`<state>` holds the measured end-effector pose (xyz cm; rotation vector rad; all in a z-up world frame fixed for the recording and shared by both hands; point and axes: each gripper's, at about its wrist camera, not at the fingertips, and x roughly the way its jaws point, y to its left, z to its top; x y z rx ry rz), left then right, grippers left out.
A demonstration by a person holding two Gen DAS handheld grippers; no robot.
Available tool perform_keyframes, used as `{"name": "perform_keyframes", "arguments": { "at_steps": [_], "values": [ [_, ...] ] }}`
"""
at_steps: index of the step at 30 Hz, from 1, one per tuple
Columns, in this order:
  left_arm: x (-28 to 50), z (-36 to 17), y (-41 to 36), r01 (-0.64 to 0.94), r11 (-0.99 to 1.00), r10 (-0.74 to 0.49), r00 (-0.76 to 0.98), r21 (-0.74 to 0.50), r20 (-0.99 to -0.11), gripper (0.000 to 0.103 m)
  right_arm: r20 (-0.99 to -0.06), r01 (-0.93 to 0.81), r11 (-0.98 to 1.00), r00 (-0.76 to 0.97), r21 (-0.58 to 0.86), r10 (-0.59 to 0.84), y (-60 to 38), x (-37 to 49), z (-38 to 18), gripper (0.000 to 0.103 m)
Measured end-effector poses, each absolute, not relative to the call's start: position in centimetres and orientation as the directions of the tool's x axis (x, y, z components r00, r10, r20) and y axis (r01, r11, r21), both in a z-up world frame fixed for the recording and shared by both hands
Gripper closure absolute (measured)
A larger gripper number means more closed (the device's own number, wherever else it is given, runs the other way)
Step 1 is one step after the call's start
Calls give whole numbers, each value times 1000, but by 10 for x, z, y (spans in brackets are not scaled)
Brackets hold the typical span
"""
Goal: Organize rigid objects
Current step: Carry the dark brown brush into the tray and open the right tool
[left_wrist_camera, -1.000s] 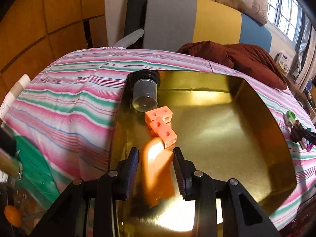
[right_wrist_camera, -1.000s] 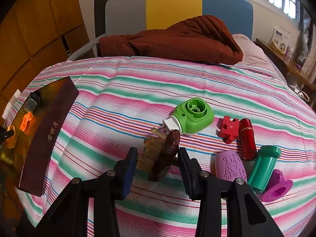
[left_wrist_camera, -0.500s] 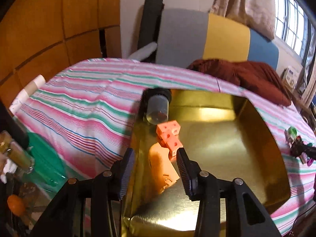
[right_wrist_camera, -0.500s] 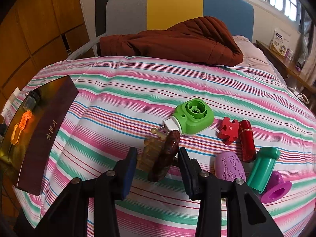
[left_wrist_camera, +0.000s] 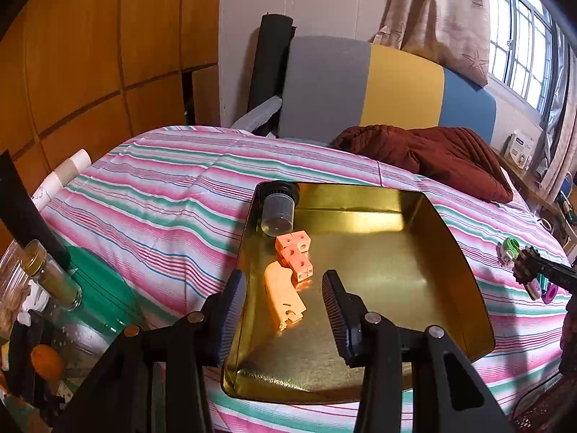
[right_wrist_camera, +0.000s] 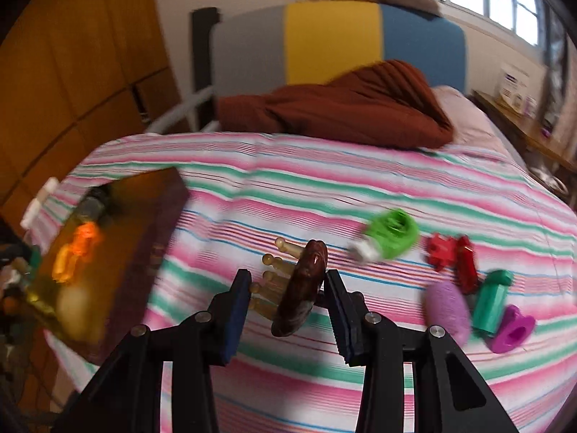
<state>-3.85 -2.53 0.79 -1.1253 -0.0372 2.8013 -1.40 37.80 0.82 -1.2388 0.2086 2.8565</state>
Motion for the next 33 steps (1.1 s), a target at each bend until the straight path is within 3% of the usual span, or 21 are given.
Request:
{"name": "perform_keyframes", "arguments": {
  "at_steps": [10, 12, 22, 26, 30, 33],
  "values": [
    [-36, 1, -42, -77, -994, 105, -701, -71, -705, 59, -671, 221, -940, -658, 261, -341, 243, -39, 37, 61],
    [-35, -1, -49, -59, -995, 96, -701, -76, -706, 59, -679, 261, -920, -622, 291, -391, 215, -46, 31, 66],
    [-27, -16, -98, 54, -995, 26, -694, -88, -719, 59, -747, 359, -856, -433, 371, -505, 103, -70, -28, 68],
    [-24, -22, -106, 69, -993, 23, -689, -97, -724, 59, -759, 379, -837, -378, 395, -530, 80, -72, -47, 63],
    [-23, -23, -106, 57, -994, 28, -693, -94, -720, 59, -725, 365, -814, -381, 453, -574, 87, -68, -40, 41],
    [-23, -20, -102, 46, -996, 26, -702, -81, -712, 59, -701, 363, -814, -418, 453, -577, 99, -61, -26, 39]
  ]
}}
